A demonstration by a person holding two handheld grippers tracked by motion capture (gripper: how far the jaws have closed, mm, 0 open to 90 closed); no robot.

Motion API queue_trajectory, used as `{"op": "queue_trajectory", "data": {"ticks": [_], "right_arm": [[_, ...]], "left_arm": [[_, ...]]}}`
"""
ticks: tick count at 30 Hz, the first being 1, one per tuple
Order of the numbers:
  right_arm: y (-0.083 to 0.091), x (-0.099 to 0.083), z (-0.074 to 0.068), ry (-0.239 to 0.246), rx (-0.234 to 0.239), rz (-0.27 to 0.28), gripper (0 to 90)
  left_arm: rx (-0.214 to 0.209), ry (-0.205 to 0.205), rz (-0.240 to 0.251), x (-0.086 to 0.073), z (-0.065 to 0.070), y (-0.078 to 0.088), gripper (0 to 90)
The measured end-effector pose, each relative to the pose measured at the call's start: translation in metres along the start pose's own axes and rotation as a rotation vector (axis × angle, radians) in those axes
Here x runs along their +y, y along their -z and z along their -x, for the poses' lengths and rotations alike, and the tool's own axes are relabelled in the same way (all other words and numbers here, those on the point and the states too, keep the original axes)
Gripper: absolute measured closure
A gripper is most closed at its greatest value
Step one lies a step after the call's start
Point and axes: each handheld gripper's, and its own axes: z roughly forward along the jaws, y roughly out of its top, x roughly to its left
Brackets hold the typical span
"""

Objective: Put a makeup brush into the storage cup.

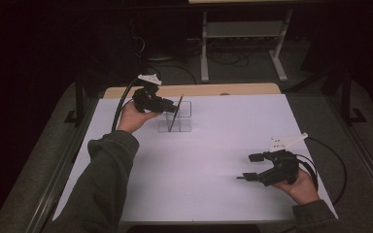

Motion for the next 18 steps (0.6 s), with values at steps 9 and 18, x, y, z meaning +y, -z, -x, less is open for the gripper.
{"op": "queue_trajectory", "data": {"ticks": [9,18], "right_arm": [[0.003,-0.001,0.000,0.003,-0.004,0.002,21.4],[0.005,-0.003,0.000,0.000,-0.012,0.000,21.3]], "left_arm": [[-0.005,-0.029,0.006,0.004,0.010,0.005,54.7],[-0.015,-0.071,-0.001,0.004,0.026,0.008,48.4]]}}
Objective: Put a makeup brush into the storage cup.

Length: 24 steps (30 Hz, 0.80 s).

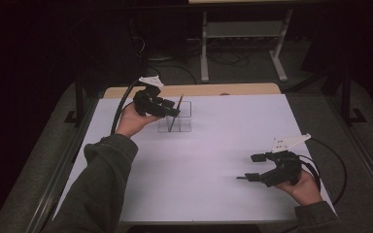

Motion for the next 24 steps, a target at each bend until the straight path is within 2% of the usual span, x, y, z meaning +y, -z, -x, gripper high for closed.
{"op": "queue_trajectory", "data": {"ticks": [2,9,15,24], "right_arm": [[0.001,0.000,0.000,-0.006,-0.004,0.001,21.3],[0.002,-0.001,0.001,-0.002,-0.009,-0.002,21.3],[0.003,-0.001,0.001,-0.009,-0.015,-0.003,21.3],[0.004,0.000,0.002,0.003,-0.027,-0.013,21.4]], "left_arm": [[-0.006,0.004,0.007,-0.001,0.004,0.001,47.5],[-0.001,-0.025,-0.007,-0.006,0.015,0.008,44.5],[0.004,-0.026,-0.009,-0.014,0.025,0.011,42.8],[-0.003,-0.044,-0.014,-0.023,0.040,0.013,40.8]]}}
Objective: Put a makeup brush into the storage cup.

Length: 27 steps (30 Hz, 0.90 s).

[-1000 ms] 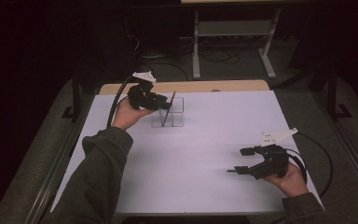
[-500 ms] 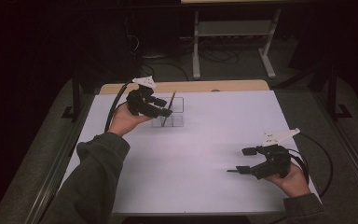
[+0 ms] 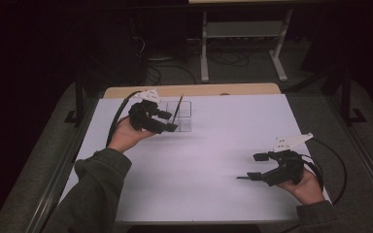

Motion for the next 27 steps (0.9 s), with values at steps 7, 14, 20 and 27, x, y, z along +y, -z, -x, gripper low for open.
{"op": "queue_trajectory", "data": {"ticks": [7,14,20,27], "right_arm": [[0.002,0.000,0.000,0.008,-0.007,-0.005,21.5],[0.003,0.000,-0.001,0.012,-0.017,-0.014,21.7],[0.000,0.001,0.001,0.015,-0.016,-0.037,22.2],[0.002,-0.003,0.007,0.015,-0.029,-0.072,23.4]], "left_arm": [[-0.006,-0.006,0.002,-0.006,0.013,0.001,38.8],[-0.012,-0.011,-0.005,-0.015,0.023,-0.002,36.8],[-0.020,-0.012,-0.002,-0.024,0.030,-0.003,35.4],[-0.018,-0.014,0.003,-0.030,0.035,-0.004,34.6]]}}
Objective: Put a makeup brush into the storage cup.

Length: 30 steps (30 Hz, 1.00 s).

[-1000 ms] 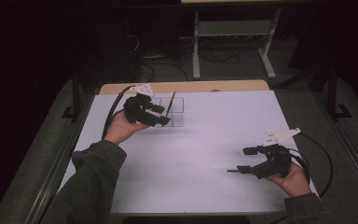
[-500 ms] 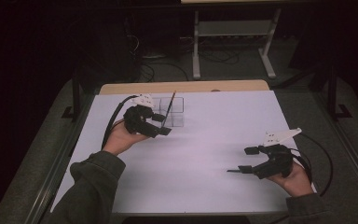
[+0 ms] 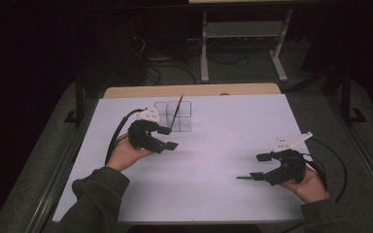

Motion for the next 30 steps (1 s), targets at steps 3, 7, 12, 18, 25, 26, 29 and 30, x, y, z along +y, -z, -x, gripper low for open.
{"op": "queue_trajectory", "data": {"ticks": [3,7,12,18,25,26,29,30], "right_arm": [[0.000,-0.003,0.002,0.000,-0.010,-0.021,24.1],[0.002,-0.009,0.005,-0.007,-0.012,-0.038,25.9],[0.004,-0.013,0.009,-0.006,-0.020,-0.060,28.0],[0.004,-0.017,0.010,0.012,-0.024,-0.102,32.8],[0.002,-0.020,0.012,0.037,-0.022,-0.132,38.3],[0.001,-0.020,0.013,0.037,-0.022,-0.137,38.7],[0.000,-0.021,0.014,0.038,-0.021,-0.154,40.9],[-0.001,-0.021,0.014,0.043,-0.021,-0.159,41.7]], "left_arm": [[0.001,-0.004,-0.003,-0.004,0.003,0.000,33.9],[0.000,-0.009,-0.003,-0.009,0.010,0.002,33.5],[-0.004,-0.022,0.008,-0.012,0.019,0.006,32.2],[-0.002,-0.022,0.011,-0.018,0.025,0.009,31.6],[-0.004,-0.020,0.014,-0.025,0.031,0.011,31.1],[-0.003,-0.024,0.016,-0.026,0.031,0.012,31.0],[-0.003,-0.031,0.014,-0.028,0.033,0.013,30.6],[-0.003,-0.025,0.018,-0.029,0.034,0.013,30.5]]}}
